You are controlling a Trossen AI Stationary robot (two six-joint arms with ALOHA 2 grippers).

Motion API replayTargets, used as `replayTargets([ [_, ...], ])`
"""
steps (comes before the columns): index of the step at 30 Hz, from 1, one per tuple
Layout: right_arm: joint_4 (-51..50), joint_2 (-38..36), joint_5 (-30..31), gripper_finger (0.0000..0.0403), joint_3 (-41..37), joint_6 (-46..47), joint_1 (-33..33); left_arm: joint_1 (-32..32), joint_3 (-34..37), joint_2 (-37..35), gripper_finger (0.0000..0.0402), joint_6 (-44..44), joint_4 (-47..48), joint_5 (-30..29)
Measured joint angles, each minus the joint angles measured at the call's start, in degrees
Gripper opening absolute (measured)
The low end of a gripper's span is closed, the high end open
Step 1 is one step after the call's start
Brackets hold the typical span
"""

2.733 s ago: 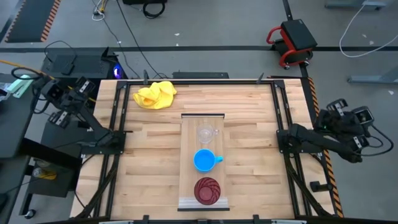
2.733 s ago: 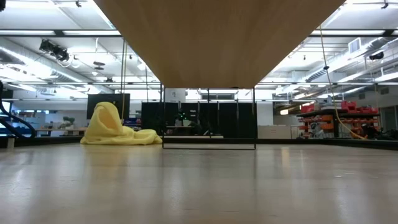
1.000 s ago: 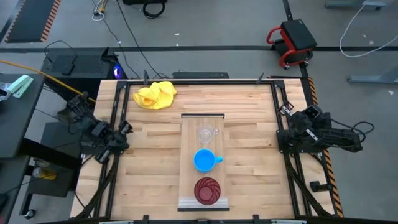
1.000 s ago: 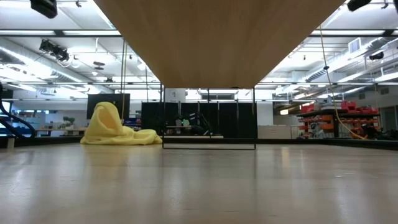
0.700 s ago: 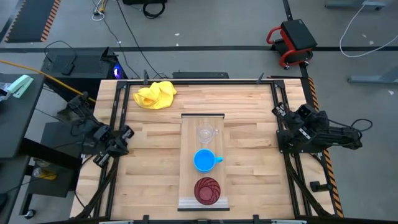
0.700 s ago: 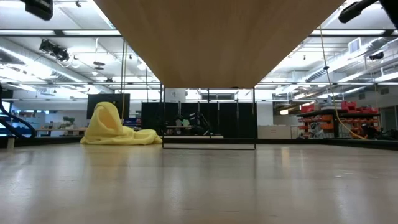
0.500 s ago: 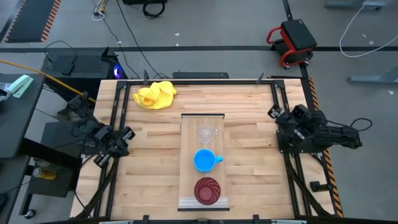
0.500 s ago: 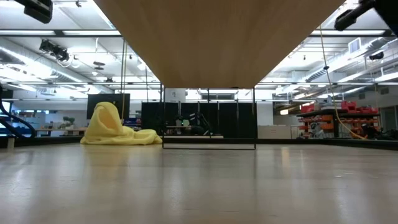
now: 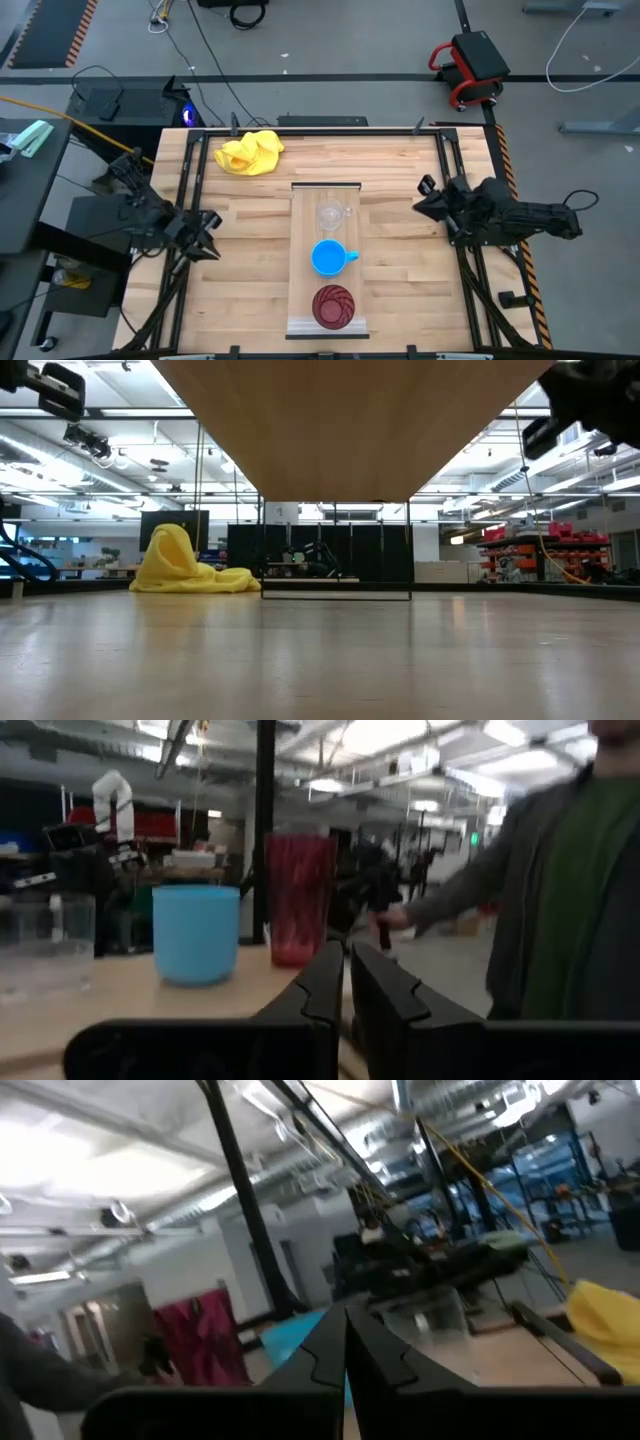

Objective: Stack small to large cups/mugs on shelf
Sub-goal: Return to Home Position

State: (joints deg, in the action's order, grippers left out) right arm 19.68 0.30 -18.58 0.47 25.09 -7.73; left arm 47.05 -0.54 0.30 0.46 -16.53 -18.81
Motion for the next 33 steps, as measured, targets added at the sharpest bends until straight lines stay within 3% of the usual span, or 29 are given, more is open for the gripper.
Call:
replayTargets([
  [4, -6.0, 0.0, 3.0, 0.0013, 0.0, -3.2, 0.0, 0.0, 0.0, 0.0, 0.0026, 0.3, 5.1, -1.4],
  [9, -9.3, 0.0, 14.5, 0.0013, 0.0, -8.5, 0.0, 0.0, 0.0, 0.0, 0.0023, -2.7, 7.4, -7.6],
  [12, -11.7, 0.0, 17.4, 0.0013, 0.0, -11.7, 0.0, 0.0, 0.0, 0.0, 0.0027, -2.8, 7.7, -10.8],
  [17, -18.7, 0.1, 18.2, 0.0013, 0.0, -14.4, 0.0, 0.0, 0.0, 0.0, 0.0034, -2.8, 9.8, -12.3],
  [33, -18.8, 0.9, 18.6, 0.0013, 0.5, -14.6, 0.0, 0.0, 0.0, 0.1, 0.0024, -2.8, 9.9, -12.2],
])
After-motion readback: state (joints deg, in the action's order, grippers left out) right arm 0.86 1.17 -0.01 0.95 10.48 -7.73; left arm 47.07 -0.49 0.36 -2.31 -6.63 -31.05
